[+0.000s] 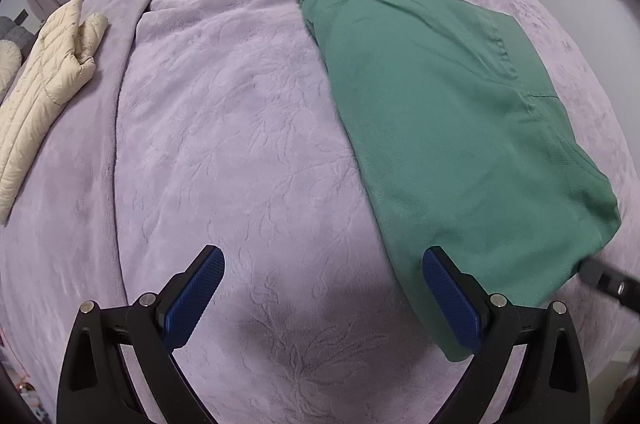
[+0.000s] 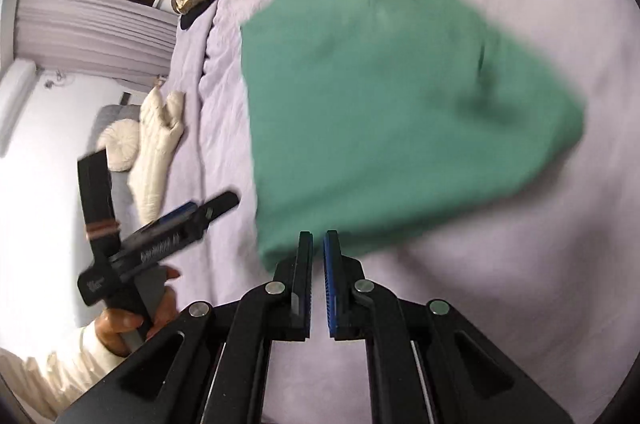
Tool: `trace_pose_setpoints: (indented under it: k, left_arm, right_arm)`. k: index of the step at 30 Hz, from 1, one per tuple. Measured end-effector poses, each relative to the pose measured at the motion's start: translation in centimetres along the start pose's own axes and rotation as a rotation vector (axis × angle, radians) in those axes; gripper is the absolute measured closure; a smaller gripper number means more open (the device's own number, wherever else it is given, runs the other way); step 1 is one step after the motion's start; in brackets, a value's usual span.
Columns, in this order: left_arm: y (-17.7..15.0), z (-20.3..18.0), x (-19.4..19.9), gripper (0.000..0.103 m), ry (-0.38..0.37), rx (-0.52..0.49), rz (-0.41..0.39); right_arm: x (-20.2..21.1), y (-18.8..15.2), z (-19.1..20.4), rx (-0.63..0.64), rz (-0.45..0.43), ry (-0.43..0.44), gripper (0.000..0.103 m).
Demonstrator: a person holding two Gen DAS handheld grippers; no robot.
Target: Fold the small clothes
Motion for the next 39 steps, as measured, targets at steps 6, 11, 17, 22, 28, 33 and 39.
trace_pose_setpoints:
  k: [6,11,17,22,28,33,39]
  left_arm:
    - [-3.1,-3.8,-2.5,0.002,-0.020,-0.106,0.031]
    - [-3.4,-2.9,-3.1,0.000,-0.049,-0.011,0.051]
    - [-3.3,-3.2,-2.8,0.000,-0.026,-0.026,0.051]
    - [-3.4,-3.1,-2.8,0.000,-0.021,0.011,0.055]
    - [-3.6,-3.0,-2.7,0.000,-0.015,0.044,0.064]
    - [-3.3,-2.7,-2.7,0.000,-0.017,0.075,0.077]
    - [-3.2,-3.3,-2.7,0.000,-0.009,0.071,0.087]
  right_arm:
    - [-3.4,2.3,-6.1,0.037,0.107,-0.235,0.103]
    - [-2.7,2.1,-7.3,-0.016,0.120,-0.195,0.103]
    - [1.5,5.7,-4.3,0.055,0.019,-0.152,0.084]
    - [-0.8,12.3,-1.9,0.109,-0.036,-0.174,0.047]
    - [-5.3,16.5,-0.5,0.119,0.020,-0.169,0.062]
    - [-5.4,17.4,-0.3,0.191,-0.004,-0.254,0.100]
    - [-8.0,17.6,-3.2,0.186,0.077,-0.301,0.100]
Point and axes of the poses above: each gripper's, at about its wrist camera, not at the fingertips, and x roughly against the way its jaws point, z to its left, y to its top, the point moved 3 cm from there along -x, roughly the way its jaws point, and after that the axes turned 8 degrees about -y, right-handed, at the moved point
